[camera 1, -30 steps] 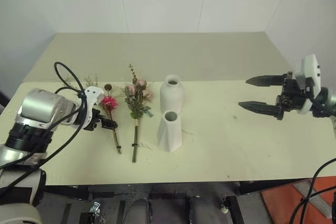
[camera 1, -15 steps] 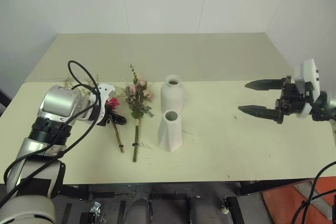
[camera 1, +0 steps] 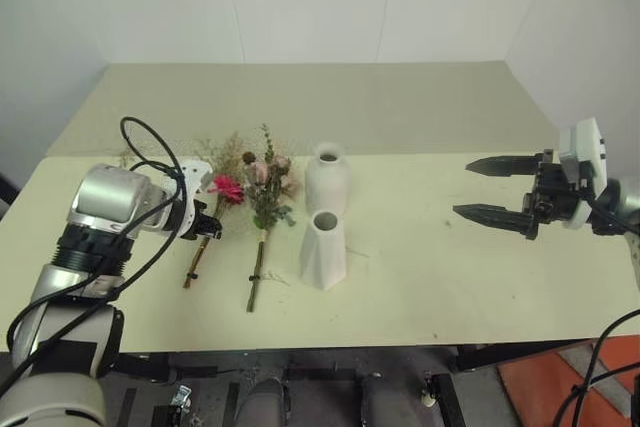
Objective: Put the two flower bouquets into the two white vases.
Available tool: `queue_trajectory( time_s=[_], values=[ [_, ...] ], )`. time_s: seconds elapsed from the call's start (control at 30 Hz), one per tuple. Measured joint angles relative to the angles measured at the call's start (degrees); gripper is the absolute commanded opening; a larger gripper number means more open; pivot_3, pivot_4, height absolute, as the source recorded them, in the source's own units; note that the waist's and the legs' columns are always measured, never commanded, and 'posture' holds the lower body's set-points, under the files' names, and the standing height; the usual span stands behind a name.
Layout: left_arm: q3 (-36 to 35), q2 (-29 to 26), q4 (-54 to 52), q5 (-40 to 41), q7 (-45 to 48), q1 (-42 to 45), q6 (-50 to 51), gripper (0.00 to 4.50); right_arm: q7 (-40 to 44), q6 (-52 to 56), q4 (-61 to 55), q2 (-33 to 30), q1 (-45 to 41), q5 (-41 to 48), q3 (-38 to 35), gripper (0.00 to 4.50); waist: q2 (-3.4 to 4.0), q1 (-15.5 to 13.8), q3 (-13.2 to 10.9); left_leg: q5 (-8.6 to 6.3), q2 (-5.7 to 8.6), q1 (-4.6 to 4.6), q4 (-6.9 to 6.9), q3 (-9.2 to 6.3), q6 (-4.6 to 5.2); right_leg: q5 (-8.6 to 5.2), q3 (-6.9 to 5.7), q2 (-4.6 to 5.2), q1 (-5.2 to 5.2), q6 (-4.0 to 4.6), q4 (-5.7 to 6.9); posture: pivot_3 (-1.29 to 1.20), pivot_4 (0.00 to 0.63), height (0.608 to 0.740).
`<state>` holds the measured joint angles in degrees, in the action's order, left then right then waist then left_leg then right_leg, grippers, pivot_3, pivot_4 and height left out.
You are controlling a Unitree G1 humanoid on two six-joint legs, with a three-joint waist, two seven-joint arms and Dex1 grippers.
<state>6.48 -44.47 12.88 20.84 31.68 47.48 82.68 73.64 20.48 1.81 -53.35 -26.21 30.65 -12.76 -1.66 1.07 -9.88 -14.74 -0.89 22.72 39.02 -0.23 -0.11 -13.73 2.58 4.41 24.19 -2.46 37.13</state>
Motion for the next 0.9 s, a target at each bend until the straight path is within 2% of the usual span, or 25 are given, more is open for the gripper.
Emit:
queue_trajectory(
  time_s=[0.27, 0.37, 0.43, 0.63, 0.9],
  values=[
    [-15.1, -0.6, -3.0, -4.0, -10.2, -3.5, -0.5, 0.01, -0.1, 0.0, 0.0, 0.0, 0.5, 0.0, -0.5, 4.50, 0.00, -0.2, 0.0, 0.00, 0.00, 0.02, 0.02, -0.02, 0.00, 0.01, -0.02, 0.02, 0.00, -0.01, 0.00, 0.00, 0.150, 0.740],
    [-22.6, 1.9, -5.8, -4.9, -13.5, -5.5, -8.6, 0.01, -0.1, 0.0, 0.0, 0.2, 0.5, 0.0, -0.5, 4.50, -0.01, -0.3, 0.0, 0.00, -0.01, 0.06, 0.01, -0.02, -0.01, 0.02, -0.03, 0.04, 0.02, -0.01, -0.02, 0.00, 0.150, 0.740],
    [-24.7, 2.7, -7.5, -4.3, -12.5, -6.2, -13.8, 0.01, -0.1, 0.0, 0.1, 0.6, 0.2, 0.0, -0.5, 4.50, -0.02, -0.4, 0.0, 0.01, -0.01, 0.09, 0.02, -0.03, -0.03, 0.03, -0.05, 0.05, 0.03, -0.01, -0.02, 0.00, 0.150, 0.740],
    [-26.6, 3.1, -14.6, 5.9, 0.9, -4.8, -22.9, 0.01, -0.1, 0.0, 0.5, 0.7, -0.1, 0.0, -0.3, 4.50, -0.03, -0.6, 0.0, 0.01, 0.01, 0.10, 0.02, -0.01, -0.03, 0.04, -0.06, 0.07, 0.02, -0.02, -0.04, 0.00, 0.150, 0.740],
    [-25.7, 8.3, -10.9, 13.1, 10.7, 6.0, -33.6, 0.01, -1.4, 0.0, -0.3, 0.7, 1.3, 0.1, -1.5, 4.50, -0.03, -0.4, 0.0, 0.01, 0.02, 0.10, 0.07, 0.00, -0.02, 0.04, -0.06, 0.05, -0.01, -0.03, -0.03, 0.00, 0.150, 0.740]
  ],
)
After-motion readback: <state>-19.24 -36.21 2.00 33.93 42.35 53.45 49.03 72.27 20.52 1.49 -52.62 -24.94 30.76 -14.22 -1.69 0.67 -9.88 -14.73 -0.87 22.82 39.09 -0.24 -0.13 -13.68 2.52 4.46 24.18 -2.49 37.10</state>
